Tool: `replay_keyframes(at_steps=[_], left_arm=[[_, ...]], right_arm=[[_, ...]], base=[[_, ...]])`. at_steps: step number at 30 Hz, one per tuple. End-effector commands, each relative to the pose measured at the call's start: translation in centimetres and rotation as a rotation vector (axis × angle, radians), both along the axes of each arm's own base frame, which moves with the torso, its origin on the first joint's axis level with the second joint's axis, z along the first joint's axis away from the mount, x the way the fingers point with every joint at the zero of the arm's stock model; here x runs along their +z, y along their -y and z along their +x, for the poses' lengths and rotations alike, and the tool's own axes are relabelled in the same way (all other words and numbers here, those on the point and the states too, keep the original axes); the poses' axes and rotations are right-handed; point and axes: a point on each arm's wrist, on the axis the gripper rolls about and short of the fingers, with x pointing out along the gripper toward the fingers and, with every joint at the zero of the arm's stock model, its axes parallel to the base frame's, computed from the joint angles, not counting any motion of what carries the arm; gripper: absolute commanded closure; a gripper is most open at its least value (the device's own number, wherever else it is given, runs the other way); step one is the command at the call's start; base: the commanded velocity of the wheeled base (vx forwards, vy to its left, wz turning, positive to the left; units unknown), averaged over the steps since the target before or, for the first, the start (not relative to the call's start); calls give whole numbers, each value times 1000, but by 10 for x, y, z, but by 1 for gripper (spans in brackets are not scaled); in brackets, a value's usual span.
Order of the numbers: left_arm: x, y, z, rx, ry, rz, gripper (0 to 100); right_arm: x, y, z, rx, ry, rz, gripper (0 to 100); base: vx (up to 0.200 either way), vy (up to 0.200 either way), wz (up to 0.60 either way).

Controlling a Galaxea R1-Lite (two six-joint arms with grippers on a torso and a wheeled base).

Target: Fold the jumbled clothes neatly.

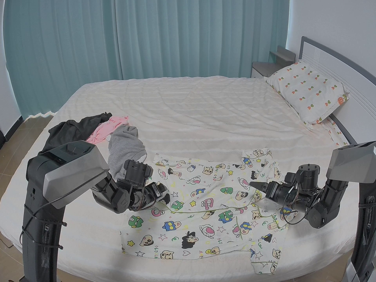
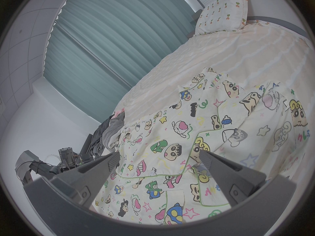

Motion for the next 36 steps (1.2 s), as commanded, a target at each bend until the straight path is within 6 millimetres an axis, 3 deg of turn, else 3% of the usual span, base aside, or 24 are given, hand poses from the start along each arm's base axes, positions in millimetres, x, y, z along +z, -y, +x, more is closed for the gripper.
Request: replay_keyframes(at_steps=[1, 9, 10, 26, 36], left_arm=[[-8, 6, 6, -1, 7, 7, 0], [-14, 10, 16, 27, 25, 35, 0], [-14, 11, 16, 30, 21, 39, 100], [-13, 9, 16, 81, 10, 102, 100], [-1, 1, -2, 96, -11, 138, 100]], right_arm=[[0, 0, 0, 1, 0, 0, 0], [0, 0, 0, 2, 0, 1, 0], [0, 0, 1, 1, 1, 0, 0], [0, 0, 0, 1, 0, 0, 0], [1, 0, -1, 0, 2, -1, 0]], base=[[0, 0, 0], [0, 0, 0], [0, 0, 0], [0, 0, 0], [0, 0, 0]])
